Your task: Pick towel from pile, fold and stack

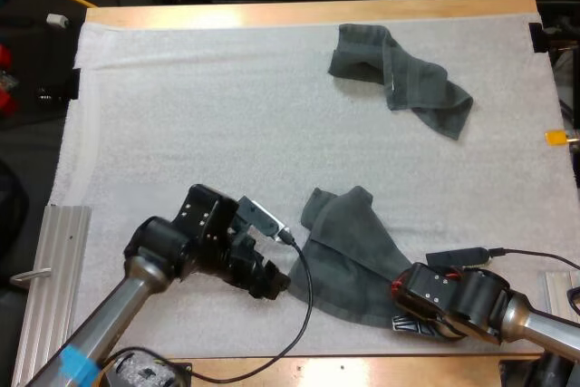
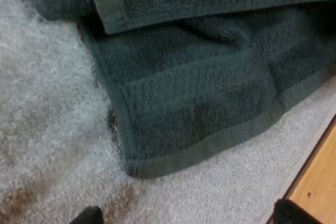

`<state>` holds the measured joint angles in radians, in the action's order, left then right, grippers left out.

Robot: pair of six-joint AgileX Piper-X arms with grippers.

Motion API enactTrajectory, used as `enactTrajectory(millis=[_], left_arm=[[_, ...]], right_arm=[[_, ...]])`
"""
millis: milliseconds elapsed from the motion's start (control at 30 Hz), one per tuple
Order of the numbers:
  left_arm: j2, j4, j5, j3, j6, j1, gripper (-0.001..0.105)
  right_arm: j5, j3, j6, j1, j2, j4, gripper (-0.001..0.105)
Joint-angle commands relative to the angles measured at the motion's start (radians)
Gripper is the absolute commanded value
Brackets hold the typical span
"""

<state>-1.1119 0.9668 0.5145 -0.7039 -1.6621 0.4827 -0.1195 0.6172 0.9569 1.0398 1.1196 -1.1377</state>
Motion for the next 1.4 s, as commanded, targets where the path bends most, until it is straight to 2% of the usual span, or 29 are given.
enactTrajectory(millis=[0,567,733,900,1133,1233,1367], left_arm=[[-0.013,-0.012,0.022,-0.004,0.013,0.003,0.062],[-0.133,-0.112,0.022,-0.004,0.004,0.003,0.062],[-0.204,-0.125,0.022,-0.004,0.002,0.048,0.062],[-0.311,-0.194,0.022,-0.004,-0.001,0.128,0.062],[-0.416,-0.203,-0.033,-0.004,-0.017,0.149,0.062],[-0.427,-0.198,-0.033,-0.004,-0.017,0.149,0.056],[-0.427,-0.198,-0.033,-0.004,-0.017,0.149,0.034]], right_arm=[[-0.008,-0.003,0.005,0.002,-0.007,0.001,0.0],[-0.008,-0.003,0.005,0.002,-0.007,0.039,0.0],[-0.008,-0.003,0.005,0.002,-0.007,0.039,0.0],[-0.008,-0.003,0.005,0.002,-0.007,0.039,0.0],[-0.004,-0.003,0.005,0.002,-0.007,0.039,0.0],[-0.004,-0.003,0.005,0.002,-0.007,0.039,0.0],[-0.004,-0.003,0.005,0.002,-0.007,0.039,0.0]])
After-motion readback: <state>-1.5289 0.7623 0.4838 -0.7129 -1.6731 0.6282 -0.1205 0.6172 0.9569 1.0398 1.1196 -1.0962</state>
